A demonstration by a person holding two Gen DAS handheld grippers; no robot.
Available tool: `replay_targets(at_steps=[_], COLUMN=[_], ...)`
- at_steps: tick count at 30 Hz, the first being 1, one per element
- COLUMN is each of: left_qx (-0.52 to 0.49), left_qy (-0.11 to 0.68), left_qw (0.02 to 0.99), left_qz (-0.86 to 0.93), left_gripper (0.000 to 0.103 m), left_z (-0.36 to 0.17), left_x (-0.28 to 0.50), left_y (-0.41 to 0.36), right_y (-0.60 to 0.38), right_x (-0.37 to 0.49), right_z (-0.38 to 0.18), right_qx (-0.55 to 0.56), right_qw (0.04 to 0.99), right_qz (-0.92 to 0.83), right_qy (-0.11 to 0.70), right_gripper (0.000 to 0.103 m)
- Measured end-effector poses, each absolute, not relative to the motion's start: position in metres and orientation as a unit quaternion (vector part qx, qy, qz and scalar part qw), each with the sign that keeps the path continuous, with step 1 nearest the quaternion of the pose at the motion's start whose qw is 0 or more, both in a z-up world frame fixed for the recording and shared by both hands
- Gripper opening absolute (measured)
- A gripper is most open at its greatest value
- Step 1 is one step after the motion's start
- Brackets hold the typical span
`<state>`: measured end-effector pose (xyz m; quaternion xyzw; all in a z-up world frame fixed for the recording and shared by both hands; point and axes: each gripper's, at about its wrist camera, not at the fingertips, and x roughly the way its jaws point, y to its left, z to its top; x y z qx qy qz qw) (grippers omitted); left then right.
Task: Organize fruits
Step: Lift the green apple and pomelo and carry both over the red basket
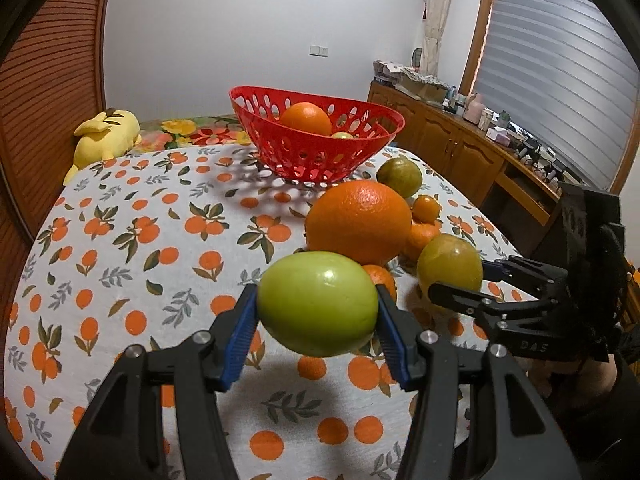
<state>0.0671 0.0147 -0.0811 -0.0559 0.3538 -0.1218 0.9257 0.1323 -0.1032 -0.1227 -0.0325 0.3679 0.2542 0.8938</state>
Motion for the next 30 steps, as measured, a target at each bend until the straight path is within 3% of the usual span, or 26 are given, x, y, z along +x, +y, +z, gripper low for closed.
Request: replay_targets(at_steps=[30], left_qx=[-0.049], left_qy=[0.315], left_qw=[0.939], left_qz=[-0.13], left_gripper=[0.055], left_z=[-0.038], left_x=[0.073], left_y=[0.008], right_y=[-0.124], right_x=[0.133], right_z=[-0.056], right_qx=[-0.031], right_qw=[0.916], right_qz=[0.254], right_qy=[0.308], right_gripper=[0.066])
